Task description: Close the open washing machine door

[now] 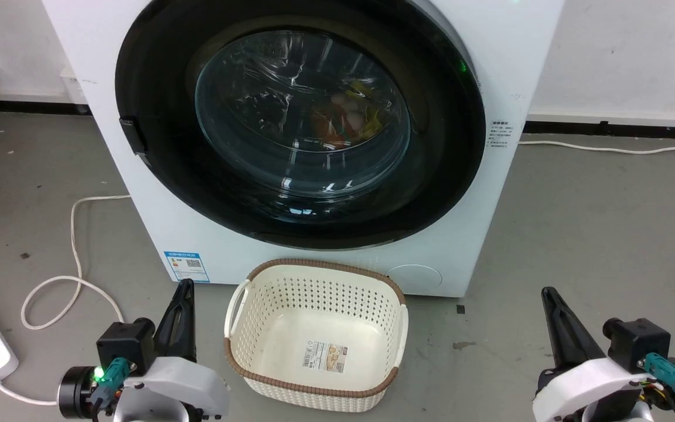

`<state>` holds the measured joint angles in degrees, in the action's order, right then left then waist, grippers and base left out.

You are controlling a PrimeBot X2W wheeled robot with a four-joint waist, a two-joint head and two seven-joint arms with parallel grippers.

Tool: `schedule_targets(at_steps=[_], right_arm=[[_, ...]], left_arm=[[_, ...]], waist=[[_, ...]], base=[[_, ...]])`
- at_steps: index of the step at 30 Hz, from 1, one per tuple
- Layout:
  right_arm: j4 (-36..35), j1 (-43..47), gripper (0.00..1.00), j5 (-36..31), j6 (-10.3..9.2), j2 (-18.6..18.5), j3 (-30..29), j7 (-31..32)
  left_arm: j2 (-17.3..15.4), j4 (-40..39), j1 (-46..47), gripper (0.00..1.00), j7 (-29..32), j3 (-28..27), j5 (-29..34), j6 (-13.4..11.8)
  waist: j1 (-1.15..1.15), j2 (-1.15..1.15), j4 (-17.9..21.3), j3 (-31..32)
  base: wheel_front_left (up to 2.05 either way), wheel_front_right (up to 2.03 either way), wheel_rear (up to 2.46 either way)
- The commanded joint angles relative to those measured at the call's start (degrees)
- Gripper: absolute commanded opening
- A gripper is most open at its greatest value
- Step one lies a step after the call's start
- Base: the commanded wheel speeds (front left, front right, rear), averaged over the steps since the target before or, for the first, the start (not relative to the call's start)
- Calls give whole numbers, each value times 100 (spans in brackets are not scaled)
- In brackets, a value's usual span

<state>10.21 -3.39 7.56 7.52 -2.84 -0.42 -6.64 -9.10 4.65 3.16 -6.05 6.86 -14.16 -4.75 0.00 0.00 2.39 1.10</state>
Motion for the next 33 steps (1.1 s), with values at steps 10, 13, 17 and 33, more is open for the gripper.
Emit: schedule_targets(at_steps=[10,13,17,33], right_arm=[[-173,125,0,-124,-1,-2,10,88],[-209,134,0,-151,-1,-2,11,113],[-257,146,0,-186,-2,-2,13,145],[-484,203,0,-356,-2,-2,22,299]], left_arm=[[105,-89,-127,0,89,-98,209,83],[127,-105,-135,0,111,-123,260,100],[156,-126,-145,0,140,-156,328,122],[295,-227,-196,0,278,-314,652,227]], waist=[[0,0,-29,-13],[0,0,-38,-18],[0,0,-50,-23],[0,0,-106,-49]], base=[[0,0,0],[0,0,0],[0,0,0],[0,0,0]])
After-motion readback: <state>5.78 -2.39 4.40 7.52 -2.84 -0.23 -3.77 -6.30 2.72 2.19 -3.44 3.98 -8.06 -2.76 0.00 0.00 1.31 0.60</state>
